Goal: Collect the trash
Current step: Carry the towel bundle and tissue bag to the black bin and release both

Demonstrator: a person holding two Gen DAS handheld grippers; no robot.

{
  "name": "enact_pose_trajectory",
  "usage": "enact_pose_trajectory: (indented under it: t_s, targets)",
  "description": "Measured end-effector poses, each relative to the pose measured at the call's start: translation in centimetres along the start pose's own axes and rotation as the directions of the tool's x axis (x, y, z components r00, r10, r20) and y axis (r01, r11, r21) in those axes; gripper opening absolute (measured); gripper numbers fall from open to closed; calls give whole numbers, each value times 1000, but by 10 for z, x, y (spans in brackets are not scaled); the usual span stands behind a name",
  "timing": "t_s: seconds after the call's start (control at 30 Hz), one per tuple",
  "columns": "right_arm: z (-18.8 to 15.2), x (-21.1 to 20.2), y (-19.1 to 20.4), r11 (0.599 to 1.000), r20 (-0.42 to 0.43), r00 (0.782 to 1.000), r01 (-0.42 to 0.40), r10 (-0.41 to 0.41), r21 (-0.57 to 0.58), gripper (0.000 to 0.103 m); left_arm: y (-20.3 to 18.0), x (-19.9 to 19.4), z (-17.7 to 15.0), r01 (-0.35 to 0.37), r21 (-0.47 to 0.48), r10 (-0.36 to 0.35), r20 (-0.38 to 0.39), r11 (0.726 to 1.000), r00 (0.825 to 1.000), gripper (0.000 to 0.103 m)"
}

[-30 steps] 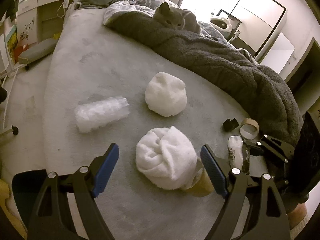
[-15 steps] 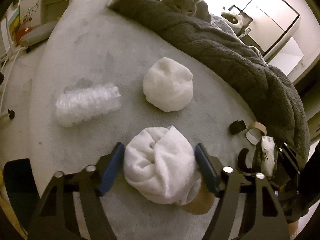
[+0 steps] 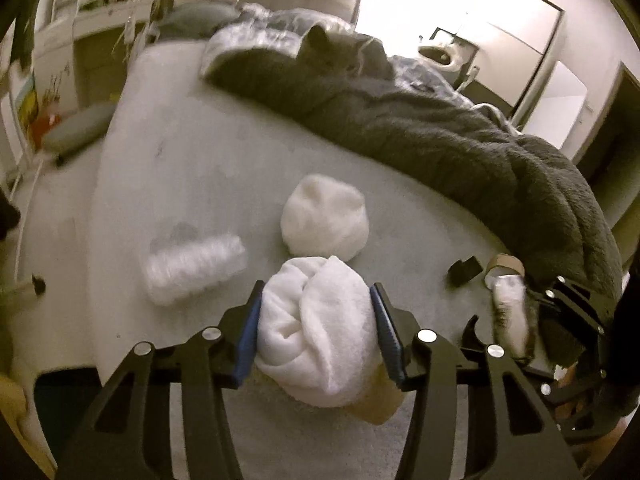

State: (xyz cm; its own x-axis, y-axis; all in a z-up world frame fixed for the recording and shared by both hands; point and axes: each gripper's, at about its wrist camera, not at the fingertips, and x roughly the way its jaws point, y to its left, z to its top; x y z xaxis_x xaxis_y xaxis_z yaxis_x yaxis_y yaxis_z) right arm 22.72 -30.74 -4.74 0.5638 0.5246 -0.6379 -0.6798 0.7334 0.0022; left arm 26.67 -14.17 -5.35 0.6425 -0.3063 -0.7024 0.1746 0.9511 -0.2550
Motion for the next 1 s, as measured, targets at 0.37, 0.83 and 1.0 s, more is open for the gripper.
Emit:
enact_pose_trajectory:
  t_s: [0.37,0.83,1.0]
  targets:
    - [18,9,13,999,19,999,32,-31,-14,53,-13,-16,-11,-169,232,150,99,958,984,55]
    - [42,16,29,999,53,998,43,-42,-14,53,27,-23,-22,58,37,-57,-37,998,998,54]
    - [54,24,44,999,59,998,26,-24,-28,53,47,-38,-26,35,15,-34,-22,999,999,54]
